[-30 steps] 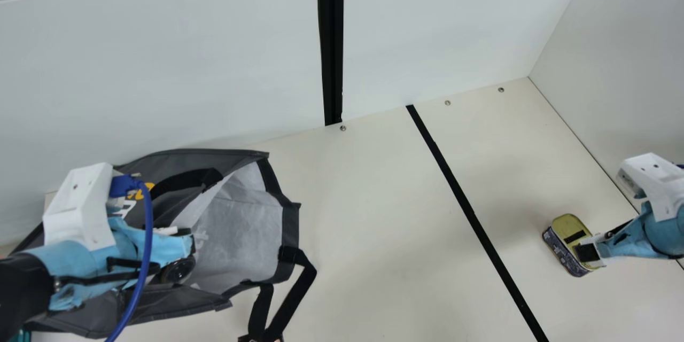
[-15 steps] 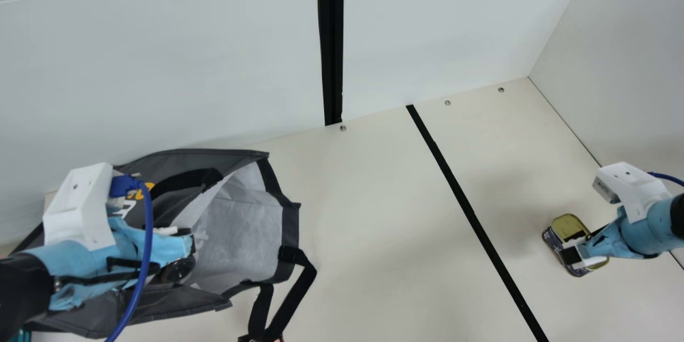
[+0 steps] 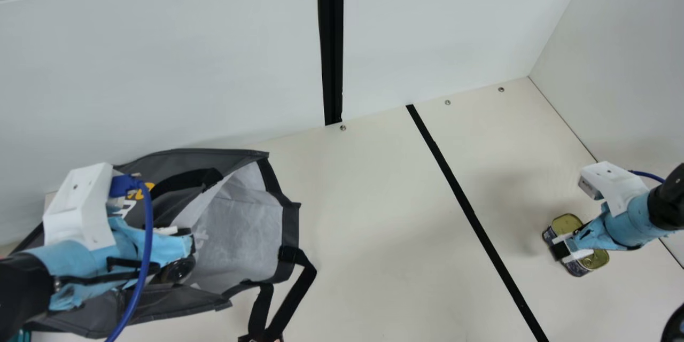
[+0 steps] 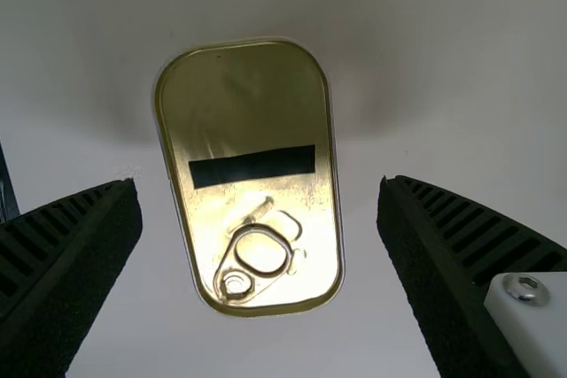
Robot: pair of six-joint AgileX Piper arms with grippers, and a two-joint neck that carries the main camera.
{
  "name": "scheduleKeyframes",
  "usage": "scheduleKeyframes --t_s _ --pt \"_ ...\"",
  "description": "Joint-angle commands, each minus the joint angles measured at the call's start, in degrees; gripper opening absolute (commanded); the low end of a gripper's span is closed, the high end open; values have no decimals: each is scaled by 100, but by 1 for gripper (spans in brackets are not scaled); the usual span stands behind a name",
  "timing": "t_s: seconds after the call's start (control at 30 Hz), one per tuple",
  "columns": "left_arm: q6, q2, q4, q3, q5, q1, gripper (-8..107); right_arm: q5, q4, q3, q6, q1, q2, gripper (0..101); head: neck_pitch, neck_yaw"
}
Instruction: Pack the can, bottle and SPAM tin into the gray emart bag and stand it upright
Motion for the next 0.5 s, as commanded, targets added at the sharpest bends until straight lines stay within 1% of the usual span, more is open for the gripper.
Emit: scheduleKeyframes --t_s 0.0,0.27,0.47 --pt "0 0 0 0 0 0 -8 -21 -40 -14 14 26 83 95 -130 -5" --pt "0 0 0 0 0 0 -8 -168 -145 -2 93 141 366 95 -130 -5" --pt "0 0 0 0 0 0 -8 -252 -210 25 135 219 463 55 -130 -5"
